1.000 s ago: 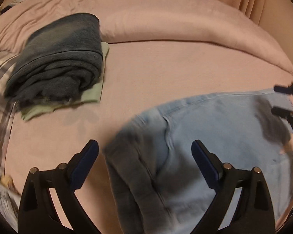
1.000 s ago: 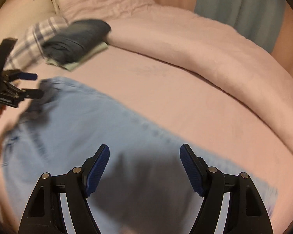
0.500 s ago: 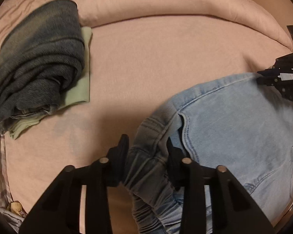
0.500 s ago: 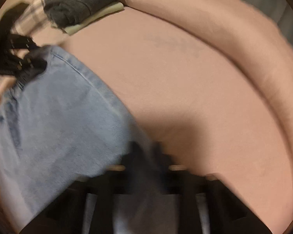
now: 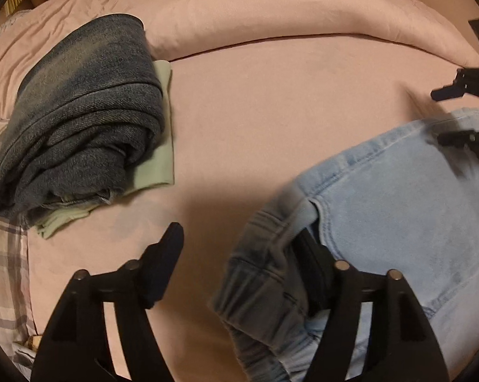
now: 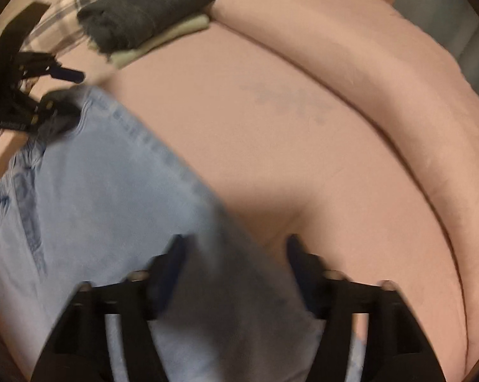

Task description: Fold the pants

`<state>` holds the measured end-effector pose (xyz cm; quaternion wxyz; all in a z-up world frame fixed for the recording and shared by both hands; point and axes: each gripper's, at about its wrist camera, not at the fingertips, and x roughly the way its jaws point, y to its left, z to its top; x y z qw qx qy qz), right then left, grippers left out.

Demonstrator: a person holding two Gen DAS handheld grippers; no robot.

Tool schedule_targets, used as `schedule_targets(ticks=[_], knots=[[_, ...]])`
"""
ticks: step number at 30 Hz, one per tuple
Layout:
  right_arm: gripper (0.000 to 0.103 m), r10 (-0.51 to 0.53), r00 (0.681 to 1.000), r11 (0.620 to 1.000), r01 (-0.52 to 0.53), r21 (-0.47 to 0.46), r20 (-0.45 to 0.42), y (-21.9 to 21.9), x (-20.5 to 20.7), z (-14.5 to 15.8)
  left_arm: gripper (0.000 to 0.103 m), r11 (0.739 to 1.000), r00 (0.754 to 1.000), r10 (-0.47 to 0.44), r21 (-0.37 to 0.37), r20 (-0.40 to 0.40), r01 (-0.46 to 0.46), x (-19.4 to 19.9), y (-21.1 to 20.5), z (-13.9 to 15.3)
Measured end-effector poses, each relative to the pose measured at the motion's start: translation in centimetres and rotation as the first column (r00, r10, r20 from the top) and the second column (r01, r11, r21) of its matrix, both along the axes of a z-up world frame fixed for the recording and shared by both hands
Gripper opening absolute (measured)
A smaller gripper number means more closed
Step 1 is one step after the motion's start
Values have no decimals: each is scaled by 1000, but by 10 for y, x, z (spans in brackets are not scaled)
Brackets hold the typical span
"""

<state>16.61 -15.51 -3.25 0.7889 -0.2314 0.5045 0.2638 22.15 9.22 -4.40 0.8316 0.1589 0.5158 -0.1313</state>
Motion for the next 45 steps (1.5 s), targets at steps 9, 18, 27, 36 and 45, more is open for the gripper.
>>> schedule_targets(ticks=[9,18,27,36,45], knots=[[21,-54,998,999,54,7,-34,7,-12,-18,30,999,1000,-24,29,-4,24,-15,-18,-2],[12,-41,953,989,82,-125,301,8,-104,63,29,998,982,-62,41,181,55,-77,-22,61],[12,70,838,987,19,-157,541,16,-253,125,29,967,876,-231,196,423,161,-165,-11,74],[12,143,898,988,-109,-105,415,43,-334,71,22,968,884,-234,178,406,174,-240,14,16],[4,284,918,954,-243,-175,277,67,-391,3,22,964,866,-249,195,433,180,-280,9,-3]])
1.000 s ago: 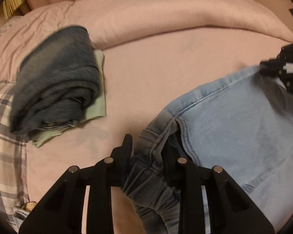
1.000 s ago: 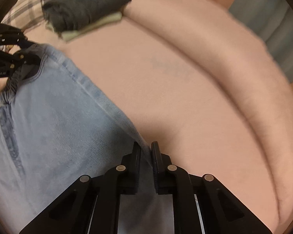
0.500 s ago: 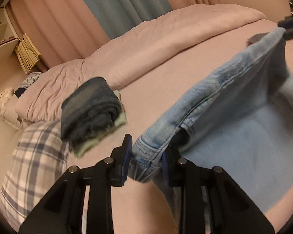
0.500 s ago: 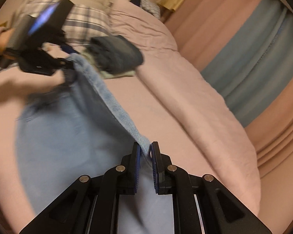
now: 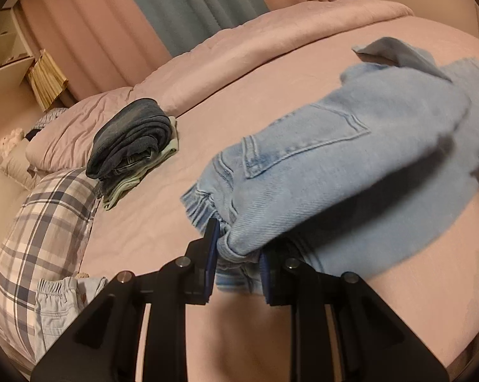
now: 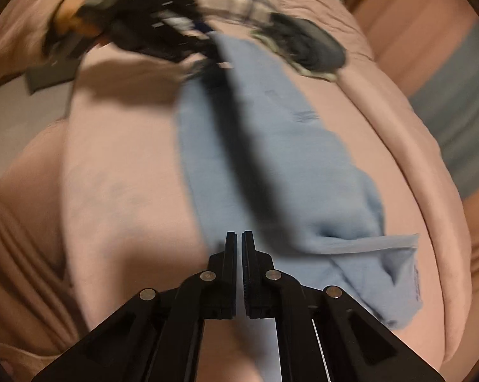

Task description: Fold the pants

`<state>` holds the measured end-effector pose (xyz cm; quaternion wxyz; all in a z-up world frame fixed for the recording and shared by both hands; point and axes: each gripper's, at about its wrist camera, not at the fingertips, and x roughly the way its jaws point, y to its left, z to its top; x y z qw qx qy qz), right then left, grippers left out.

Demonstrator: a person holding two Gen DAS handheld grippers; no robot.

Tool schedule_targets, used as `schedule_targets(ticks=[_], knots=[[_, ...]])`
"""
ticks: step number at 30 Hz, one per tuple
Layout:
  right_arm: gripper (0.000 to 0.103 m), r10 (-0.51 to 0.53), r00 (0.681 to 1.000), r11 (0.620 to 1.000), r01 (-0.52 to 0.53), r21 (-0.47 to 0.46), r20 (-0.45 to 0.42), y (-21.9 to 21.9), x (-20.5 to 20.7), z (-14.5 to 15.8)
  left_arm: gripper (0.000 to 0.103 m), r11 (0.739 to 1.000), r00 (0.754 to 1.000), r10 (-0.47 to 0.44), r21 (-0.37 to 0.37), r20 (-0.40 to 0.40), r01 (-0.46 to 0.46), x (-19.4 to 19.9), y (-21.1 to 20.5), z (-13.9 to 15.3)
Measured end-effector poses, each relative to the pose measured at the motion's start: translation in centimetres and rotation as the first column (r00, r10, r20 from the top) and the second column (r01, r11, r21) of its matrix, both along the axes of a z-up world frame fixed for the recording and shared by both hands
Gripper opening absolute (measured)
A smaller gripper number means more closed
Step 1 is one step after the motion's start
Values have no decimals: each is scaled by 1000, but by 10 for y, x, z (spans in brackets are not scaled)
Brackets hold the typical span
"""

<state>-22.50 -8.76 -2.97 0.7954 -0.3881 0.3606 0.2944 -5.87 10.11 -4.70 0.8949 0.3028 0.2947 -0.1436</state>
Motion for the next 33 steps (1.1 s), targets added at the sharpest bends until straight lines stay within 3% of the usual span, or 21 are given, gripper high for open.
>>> schedule_targets(ticks=[3,7,9,11,15,17,19,21,23,29,33], knots=[[4,3,1000,1000,-3,-5,-16,3,-3,-8,22,1000,1000,-1,29,10,1,-3,-1,-6],[9,-46,999,991,43,126,21,-16,7,26,23,1000,1000,4,22,10,-5,1,-1,-4],[39,-75,996,988,67,136,51,-28,10,38,23,1000,1000,20,-13,-2,-20,7,3,1],[59,-86,990,988,70,135,113,-44,11,48,23,998,999,33,-46,-18,-34,12,7,3],[61,-6,981,998,-6,61,193,-49,1,55,23,997,999,44,-60,-18,-45,15,8,4],[61,83,968,996,-72,-54,238,-42,8,46,23,997,999,44,-64,-21,-45,15,8,3],[58,139,970,984,-113,-136,199,-36,15,34,23,996,999,42,-77,-29,-44,16,10,4],[15,178,977,964,-149,-218,118,-33,26,18,23,996,999,38,-77,-31,-40,16,10,4],[4,176,979,941,-135,-312,107,-32,36,4,23,997,999,32,-73,-30,-34,15,9,4],[3,160,976,952,-113,-285,150,-30,12,27,22,997,1000,11,-77,-6,-11,1,16,7],[3,181,976,940,-136,-314,118,-26,-17,7,22,999,1000,-29,38,-8,29,-9,9,-14]])
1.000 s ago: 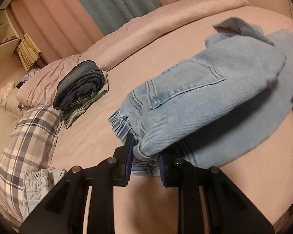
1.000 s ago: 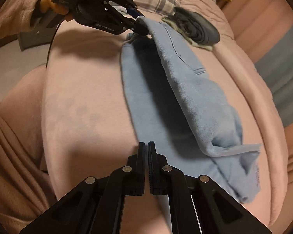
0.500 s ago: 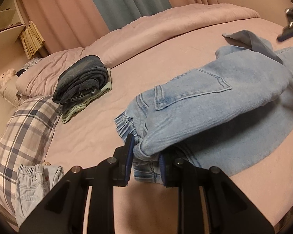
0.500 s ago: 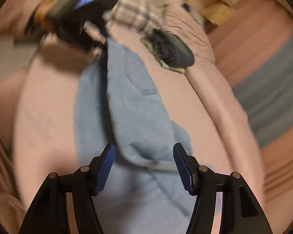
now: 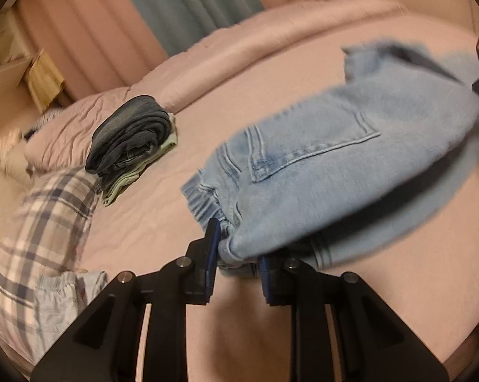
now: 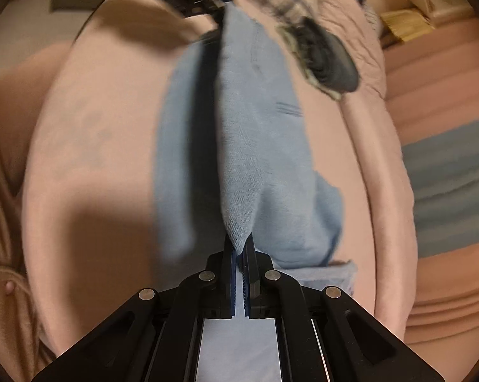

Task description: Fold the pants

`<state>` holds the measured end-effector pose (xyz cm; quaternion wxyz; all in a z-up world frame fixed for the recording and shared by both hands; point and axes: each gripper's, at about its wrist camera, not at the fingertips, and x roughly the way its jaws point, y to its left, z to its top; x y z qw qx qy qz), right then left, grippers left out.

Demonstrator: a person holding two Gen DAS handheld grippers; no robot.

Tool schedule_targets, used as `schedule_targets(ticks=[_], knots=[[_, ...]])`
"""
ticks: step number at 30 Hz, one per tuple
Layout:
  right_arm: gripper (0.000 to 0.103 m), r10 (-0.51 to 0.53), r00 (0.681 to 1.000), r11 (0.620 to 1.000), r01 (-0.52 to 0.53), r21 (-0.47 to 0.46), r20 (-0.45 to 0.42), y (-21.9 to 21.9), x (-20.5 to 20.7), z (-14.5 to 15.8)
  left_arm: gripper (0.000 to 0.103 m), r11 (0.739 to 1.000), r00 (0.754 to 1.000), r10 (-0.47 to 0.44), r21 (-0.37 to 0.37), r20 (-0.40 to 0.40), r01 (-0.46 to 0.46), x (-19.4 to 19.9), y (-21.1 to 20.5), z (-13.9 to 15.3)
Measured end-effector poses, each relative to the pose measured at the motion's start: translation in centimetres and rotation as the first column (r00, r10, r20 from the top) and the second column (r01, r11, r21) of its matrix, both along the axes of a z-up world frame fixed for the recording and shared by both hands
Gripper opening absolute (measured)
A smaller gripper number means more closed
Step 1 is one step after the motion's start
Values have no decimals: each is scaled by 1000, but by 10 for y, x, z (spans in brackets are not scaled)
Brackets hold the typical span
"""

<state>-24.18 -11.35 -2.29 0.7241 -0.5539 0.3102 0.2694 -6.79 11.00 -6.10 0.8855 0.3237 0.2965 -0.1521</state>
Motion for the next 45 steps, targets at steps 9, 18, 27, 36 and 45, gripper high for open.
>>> schedule_targets(ticks=[9,18,27,36,45], knots=[[4,-55,997,998,57,30,-59,7,6,-30,47,994,999,45,96,10,-45,-6,1,-12],[48,-200,883,753,415,511,-424,-77,38,71,76,971,989,133,-192,-57,-142,-36,24,32],[50,-562,549,249,826,506,-619,-160,167,71,76,904,979,-82,-427,-189,-7,-31,-62,40],[50,-739,304,181,949,258,-601,-144,269,11,68,848,901,-327,-509,-284,148,-35,-176,24],[5,-693,359,102,907,408,-625,-179,229,33,9,894,868,-364,-389,-338,223,-42,-239,0]])
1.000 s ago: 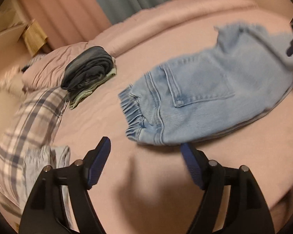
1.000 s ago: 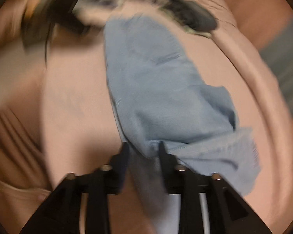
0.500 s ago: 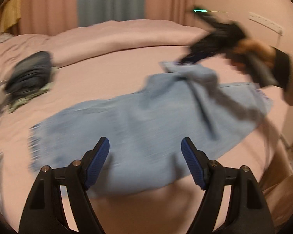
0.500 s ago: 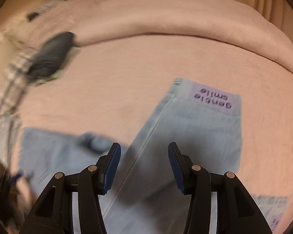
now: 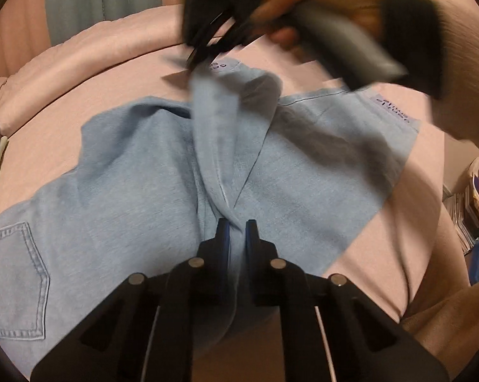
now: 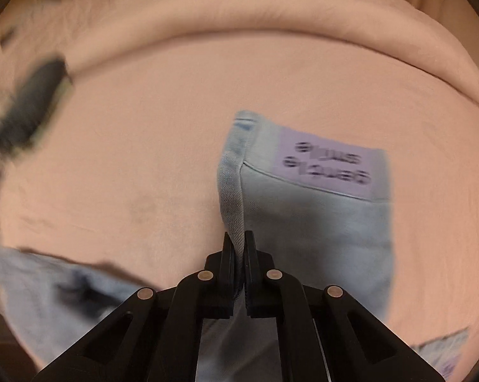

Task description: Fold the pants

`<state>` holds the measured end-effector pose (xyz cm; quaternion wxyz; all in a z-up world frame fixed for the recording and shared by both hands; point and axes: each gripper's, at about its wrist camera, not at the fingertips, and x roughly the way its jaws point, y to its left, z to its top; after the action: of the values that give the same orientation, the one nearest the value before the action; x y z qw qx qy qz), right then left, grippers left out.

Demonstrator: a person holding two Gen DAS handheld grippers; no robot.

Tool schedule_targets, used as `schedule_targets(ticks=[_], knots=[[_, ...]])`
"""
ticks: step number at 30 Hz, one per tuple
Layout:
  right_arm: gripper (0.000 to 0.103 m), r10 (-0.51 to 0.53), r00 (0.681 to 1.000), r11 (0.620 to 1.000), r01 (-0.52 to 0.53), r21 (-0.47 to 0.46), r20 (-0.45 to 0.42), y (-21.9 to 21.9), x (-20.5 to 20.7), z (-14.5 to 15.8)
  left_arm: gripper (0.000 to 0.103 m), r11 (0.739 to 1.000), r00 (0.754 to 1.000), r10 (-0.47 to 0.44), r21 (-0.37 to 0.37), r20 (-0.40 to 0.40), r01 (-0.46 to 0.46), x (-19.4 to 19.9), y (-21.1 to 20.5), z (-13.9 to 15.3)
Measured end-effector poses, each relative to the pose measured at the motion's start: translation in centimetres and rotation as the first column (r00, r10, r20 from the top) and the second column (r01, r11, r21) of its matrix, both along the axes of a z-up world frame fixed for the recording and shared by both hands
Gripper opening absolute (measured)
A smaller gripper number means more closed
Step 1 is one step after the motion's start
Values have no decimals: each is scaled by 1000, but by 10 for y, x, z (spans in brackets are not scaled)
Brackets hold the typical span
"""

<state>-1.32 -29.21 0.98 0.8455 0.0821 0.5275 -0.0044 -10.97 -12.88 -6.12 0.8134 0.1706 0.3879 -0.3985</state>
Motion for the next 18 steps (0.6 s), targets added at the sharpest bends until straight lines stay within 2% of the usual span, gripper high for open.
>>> schedule_targets(ticks=[3,5,8,10,12,14,15,16,17,18], knots=[[5,-80,983,992,62,114,164,-34,-63,38,9,1000,1000,-13,-20,1,13,-4,1,6],[5,-148,956,985,119,128,255,-56,-122,57,9,999,999,-32,-30,4,32,-9,3,10],[5,-245,915,966,202,163,319,-83,-203,50,9,998,998,-61,-16,4,61,-15,4,9],[5,-312,903,945,262,198,296,-101,-237,28,9,997,997,-77,9,0,77,-18,2,6],[5,-398,887,899,326,292,236,-121,-269,-6,9,995,996,-88,42,-9,88,-22,-3,1],[8,-437,880,872,366,324,183,-135,-287,-36,9,994,996,-87,59,-15,88,-20,-4,-2],[16,-453,874,858,375,351,174,-142,-289,-43,10,994,996,-86,71,-16,87,-19,-6,-1],[18,-484,860,827,389,406,163,-150,-293,-49,10,993,996,-83,78,-20,84,-18,-6,0],[25,-525,837,772,393,499,154,-161,-297,-54,12,993,997,-78,81,-24,80,-17,-7,1],[38,-546,824,748,396,533,153,-165,-297,-53,12,994,997,-68,82,-33,70,-16,-6,2]])
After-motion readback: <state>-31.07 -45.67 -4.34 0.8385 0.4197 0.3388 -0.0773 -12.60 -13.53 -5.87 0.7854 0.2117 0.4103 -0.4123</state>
